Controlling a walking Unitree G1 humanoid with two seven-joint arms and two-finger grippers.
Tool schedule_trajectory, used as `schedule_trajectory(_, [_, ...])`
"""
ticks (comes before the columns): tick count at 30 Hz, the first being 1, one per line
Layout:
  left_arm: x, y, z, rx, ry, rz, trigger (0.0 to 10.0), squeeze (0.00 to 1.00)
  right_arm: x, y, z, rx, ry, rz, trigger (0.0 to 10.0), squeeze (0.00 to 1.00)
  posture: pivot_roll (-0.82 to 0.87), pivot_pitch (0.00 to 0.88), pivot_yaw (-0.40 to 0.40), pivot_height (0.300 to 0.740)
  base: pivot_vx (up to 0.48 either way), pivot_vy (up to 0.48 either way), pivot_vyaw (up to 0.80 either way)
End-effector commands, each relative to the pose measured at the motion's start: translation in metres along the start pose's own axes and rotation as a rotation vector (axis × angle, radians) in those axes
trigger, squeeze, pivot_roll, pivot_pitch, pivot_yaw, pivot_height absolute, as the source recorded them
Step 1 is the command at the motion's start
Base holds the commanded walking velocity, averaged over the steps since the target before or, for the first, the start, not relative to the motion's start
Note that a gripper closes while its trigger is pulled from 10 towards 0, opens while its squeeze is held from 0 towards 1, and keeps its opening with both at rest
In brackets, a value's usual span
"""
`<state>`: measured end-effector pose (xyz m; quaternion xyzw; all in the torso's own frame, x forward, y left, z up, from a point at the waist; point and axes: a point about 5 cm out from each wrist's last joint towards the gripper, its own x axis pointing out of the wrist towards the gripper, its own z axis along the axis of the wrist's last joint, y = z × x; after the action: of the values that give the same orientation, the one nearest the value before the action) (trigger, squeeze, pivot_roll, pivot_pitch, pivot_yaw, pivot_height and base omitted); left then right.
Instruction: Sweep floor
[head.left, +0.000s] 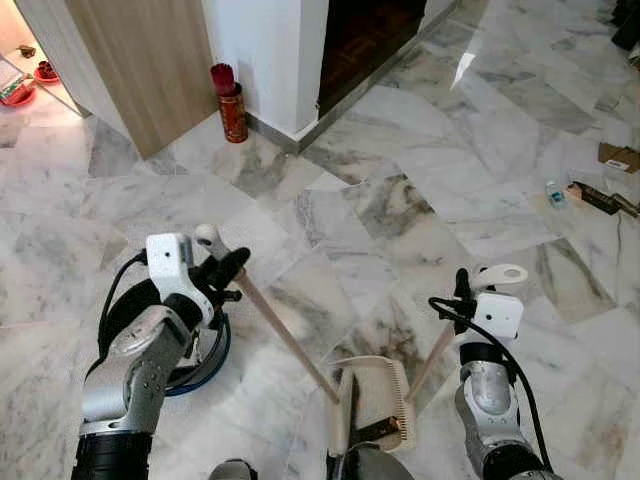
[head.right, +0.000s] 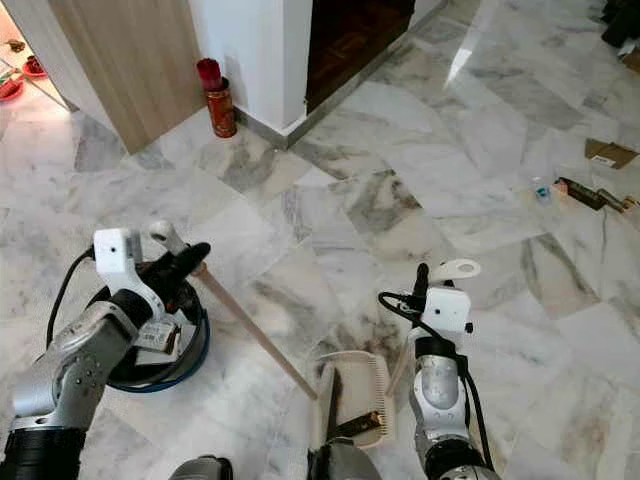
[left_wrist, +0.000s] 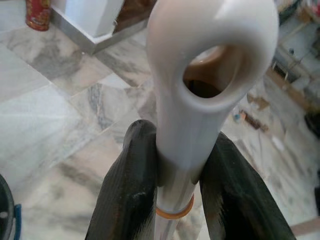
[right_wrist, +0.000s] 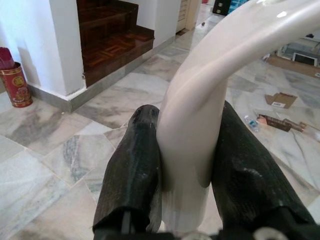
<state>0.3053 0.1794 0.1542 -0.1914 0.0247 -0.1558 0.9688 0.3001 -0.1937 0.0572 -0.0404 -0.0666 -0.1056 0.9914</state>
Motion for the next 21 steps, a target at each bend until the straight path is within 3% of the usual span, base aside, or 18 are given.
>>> schedule_trajectory(1, [0.002, -0.007, 0.004, -0.077, -0.029, -0.048, 10.0, 0.00, -0.012, -0.006, -0.017, -0.019, 0.096, -0.014, 10.0, 0.00, 0.26, 0.262, -0.085, 0.740, 0.000, 0.000, 0.00])
schedule_trajectory(3, [0.003, -0.004, 0.022, 0.010, -0.106, -0.021, 10.0, 0.00, -0.010, -0.007, -0.017, -0.016, 0.105, -0.017, 10.0, 0.00, 0.27, 0.250, -0.086, 0.740, 0.000, 0.000, 0.00])
schedule_trajectory(10, [0.003, -0.006, 0.051, 0.141, -0.273, 0.028, 10.0, 0.00, -0.004, -0.008, -0.012, 0.000, 0.087, -0.036, 10.0, 0.00, 0.28, 0.211, -0.093, 0.740, 0.000, 0.000, 0.00])
schedule_trajectory(12, [0.003, -0.009, 0.060, 0.344, -0.320, 0.039, 10.0, 0.00, 0.001, -0.009, -0.008, 0.022, 0.072, -0.055, 10.0, 0.00, 0.28, 0.192, -0.098, 0.740, 0.000, 0.000, 0.00])
schedule_trajectory(17, [0.006, -0.010, 0.066, 0.477, -0.358, 0.062, 10.0, 0.00, 0.008, -0.012, -0.002, 0.074, 0.056, -0.095, 10.0, 0.00, 0.29, 0.152, -0.104, 0.740, 0.000, 0.000, 0.00])
schedule_trajectory(21, [0.008, -0.007, 0.060, 0.487, -0.365, 0.079, 10.0, 0.00, 0.018, -0.016, 0.010, 0.101, 0.008, -0.131, 10.0, 0.00, 0.28, 0.132, -0.104, 0.740, 0.000, 0.000, 0.00])
